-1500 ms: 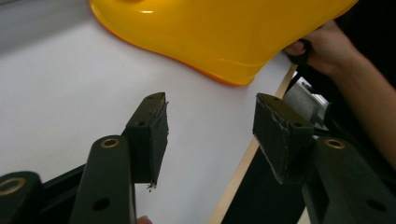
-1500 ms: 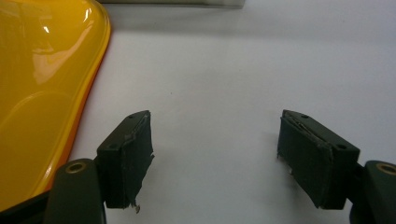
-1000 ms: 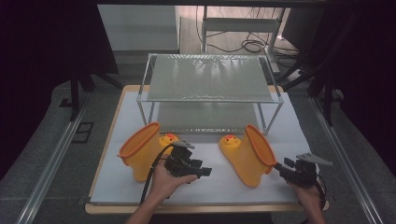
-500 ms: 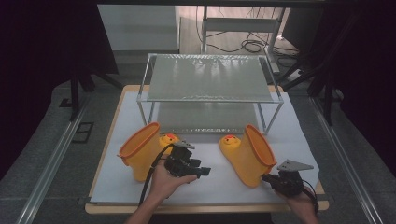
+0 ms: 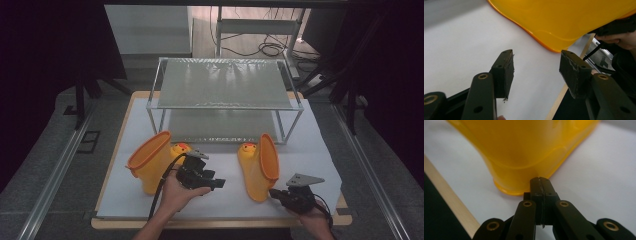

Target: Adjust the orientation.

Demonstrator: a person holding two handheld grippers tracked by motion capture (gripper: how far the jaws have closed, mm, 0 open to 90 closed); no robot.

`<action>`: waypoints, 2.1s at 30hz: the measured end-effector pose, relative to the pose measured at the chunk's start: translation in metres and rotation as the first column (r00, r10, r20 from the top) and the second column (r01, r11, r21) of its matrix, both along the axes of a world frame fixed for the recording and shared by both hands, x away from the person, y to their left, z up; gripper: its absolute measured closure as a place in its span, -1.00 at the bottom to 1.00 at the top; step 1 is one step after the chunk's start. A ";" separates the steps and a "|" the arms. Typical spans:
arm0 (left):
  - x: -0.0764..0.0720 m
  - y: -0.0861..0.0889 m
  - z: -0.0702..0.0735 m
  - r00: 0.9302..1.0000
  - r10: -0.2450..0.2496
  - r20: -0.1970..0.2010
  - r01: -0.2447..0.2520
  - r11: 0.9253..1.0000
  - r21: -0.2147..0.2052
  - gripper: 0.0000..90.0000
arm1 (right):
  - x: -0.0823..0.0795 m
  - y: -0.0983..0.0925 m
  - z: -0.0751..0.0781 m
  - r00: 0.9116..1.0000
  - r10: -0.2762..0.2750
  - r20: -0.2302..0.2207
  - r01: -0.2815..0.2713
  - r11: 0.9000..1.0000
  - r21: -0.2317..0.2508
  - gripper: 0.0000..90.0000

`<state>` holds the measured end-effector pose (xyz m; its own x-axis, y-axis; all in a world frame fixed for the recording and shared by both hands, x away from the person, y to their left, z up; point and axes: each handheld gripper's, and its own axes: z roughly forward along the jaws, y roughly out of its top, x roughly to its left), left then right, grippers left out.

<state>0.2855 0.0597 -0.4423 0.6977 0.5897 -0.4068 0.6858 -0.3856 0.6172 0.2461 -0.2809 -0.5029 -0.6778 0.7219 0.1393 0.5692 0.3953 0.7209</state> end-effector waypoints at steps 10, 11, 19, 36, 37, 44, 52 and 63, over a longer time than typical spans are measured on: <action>0.002 0.007 -0.001 1.000 0.009 -0.001 -0.009 1.000 0.014 0.01 | 0.003 0.029 -0.003 0.998 0.067 -0.001 -0.067 0.997 0.023 1.00; 0.002 0.007 -0.001 1.000 0.013 -0.001 -0.013 1.000 0.013 0.01 | 0.004 0.033 -0.003 0.997 0.074 0.000 -0.074 0.997 0.025 1.00; 0.004 0.013 -0.001 1.000 0.025 0.000 -0.025 0.999 0.024 0.00 | 0.010 0.055 -0.006 0.994 0.111 0.015 -0.111 0.994 0.021 1.00; 0.004 0.013 -0.001 1.000 0.028 0.000 -0.028 0.999 0.025 0.00 | 0.008 -0.027 0.003 0.994 -0.085 0.064 0.080 0.994 0.075 0.92; 0.004 0.013 -0.001 1.000 0.029 -0.001 -0.029 0.999 0.026 0.00 | 0.009 -0.032 0.003 0.993 -0.100 0.068 0.095 0.993 0.074 0.91; 0.004 0.011 -0.002 1.000 0.024 -0.001 -0.024 0.999 0.034 0.00 | 0.012 -0.056 0.001 0.982 -0.176 0.066 0.171 0.982 0.083 0.87; 0.004 0.011 -0.001 1.000 0.023 0.001 -0.023 0.999 0.034 0.00 | 0.012 -0.056 0.002 0.981 -0.180 0.074 0.174 0.982 0.077 0.83; 0.005 0.010 0.001 1.000 0.021 0.004 -0.022 0.999 0.039 0.00 | 0.011 -0.060 0.002 0.979 -0.186 0.079 0.180 0.981 0.076 0.73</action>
<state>0.2900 0.0697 -0.4413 0.6861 0.6200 -0.3807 0.6920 -0.3947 0.6044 0.2568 -0.3406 -0.5007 -0.5468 0.8255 0.1397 0.5623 0.2385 0.7918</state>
